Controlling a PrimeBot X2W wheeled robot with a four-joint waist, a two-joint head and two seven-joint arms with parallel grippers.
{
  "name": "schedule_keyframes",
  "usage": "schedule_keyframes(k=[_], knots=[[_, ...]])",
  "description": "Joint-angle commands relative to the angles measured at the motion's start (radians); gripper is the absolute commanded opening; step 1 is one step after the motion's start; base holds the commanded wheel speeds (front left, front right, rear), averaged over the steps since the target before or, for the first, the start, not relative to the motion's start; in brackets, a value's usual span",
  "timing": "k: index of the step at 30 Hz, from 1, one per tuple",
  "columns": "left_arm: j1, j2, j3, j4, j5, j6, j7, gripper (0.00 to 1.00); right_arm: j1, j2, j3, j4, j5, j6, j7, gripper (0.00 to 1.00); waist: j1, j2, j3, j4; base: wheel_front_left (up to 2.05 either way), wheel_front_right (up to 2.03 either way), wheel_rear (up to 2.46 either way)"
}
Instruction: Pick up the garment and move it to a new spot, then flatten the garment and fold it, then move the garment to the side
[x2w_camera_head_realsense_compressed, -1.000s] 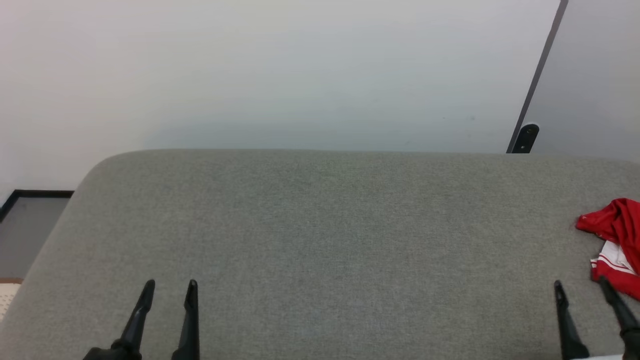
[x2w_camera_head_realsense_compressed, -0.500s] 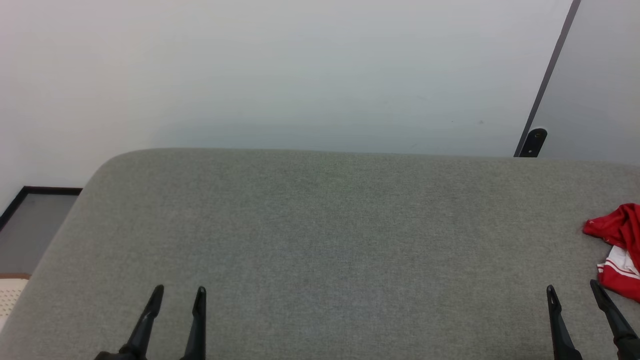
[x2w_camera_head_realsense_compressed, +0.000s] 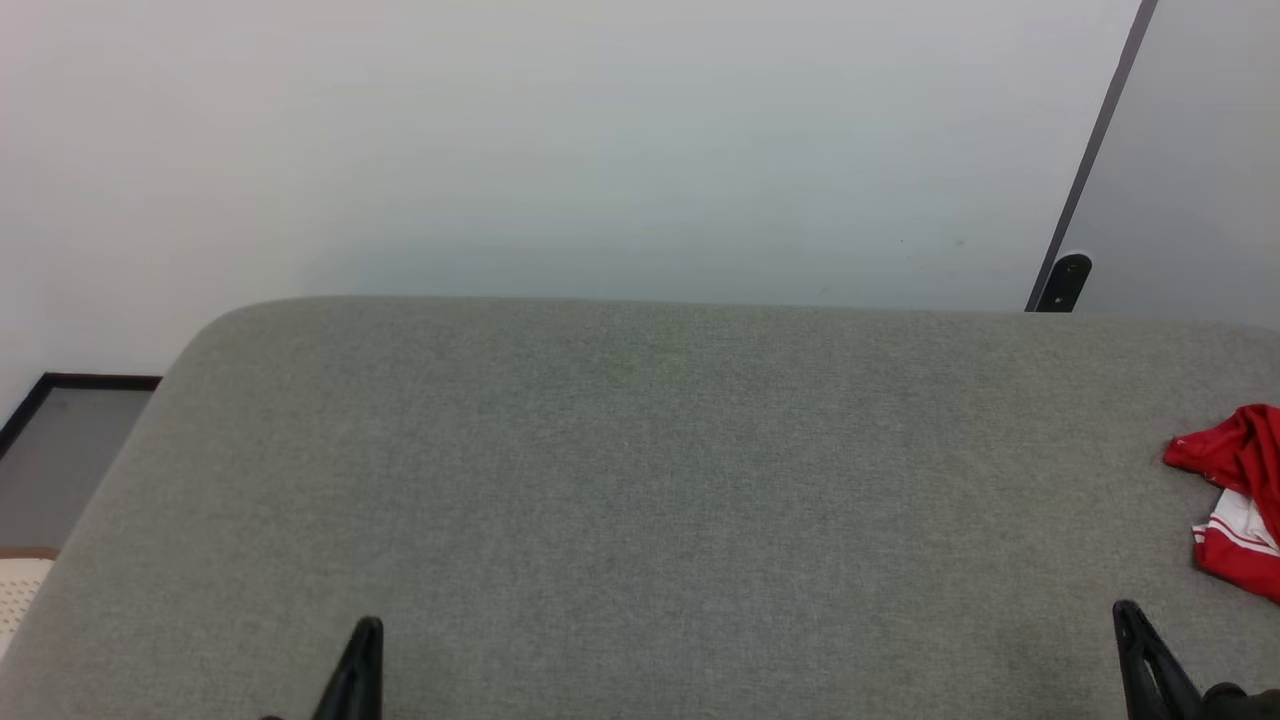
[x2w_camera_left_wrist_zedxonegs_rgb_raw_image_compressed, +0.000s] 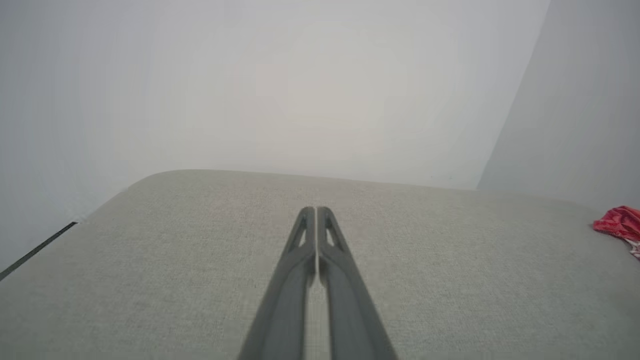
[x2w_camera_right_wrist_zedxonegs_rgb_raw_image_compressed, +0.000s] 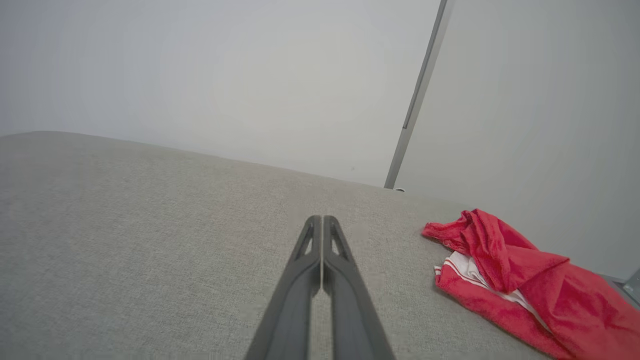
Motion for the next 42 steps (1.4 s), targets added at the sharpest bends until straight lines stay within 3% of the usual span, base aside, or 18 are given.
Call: schedule_keyframes(k=[1, 19, 42], knots=[[-0.008, 0.002, 0.001, -0.008, -0.021, 0.000, 0.004, 0.00, -0.009, -0.002, -0.005, -0.003, 0.022, 0.000, 0.007, 0.00, 0.0000, 0.0000, 0.001, 0.000, 0.00, 0.00, 0.00], [-0.084, -0.002, 0.011, 0.051, -0.357, 0.000, 0.079, 0.00, -0.071, 0.017, -0.009, 0.030, 0.397, 0.000, 0.091, 0.00, 0.0000, 0.0000, 0.015, -0.008, 0.00, 0.00, 0.00], [-0.159, -0.011, 0.026, 0.106, -0.691, -0.001, 0.160, 0.00, -0.134, 0.037, -0.013, 0.068, 0.774, 0.000, 0.176, 0.00, 0.0000, 0.0000, 0.034, -0.018, 0.00, 0.00, 0.00]])
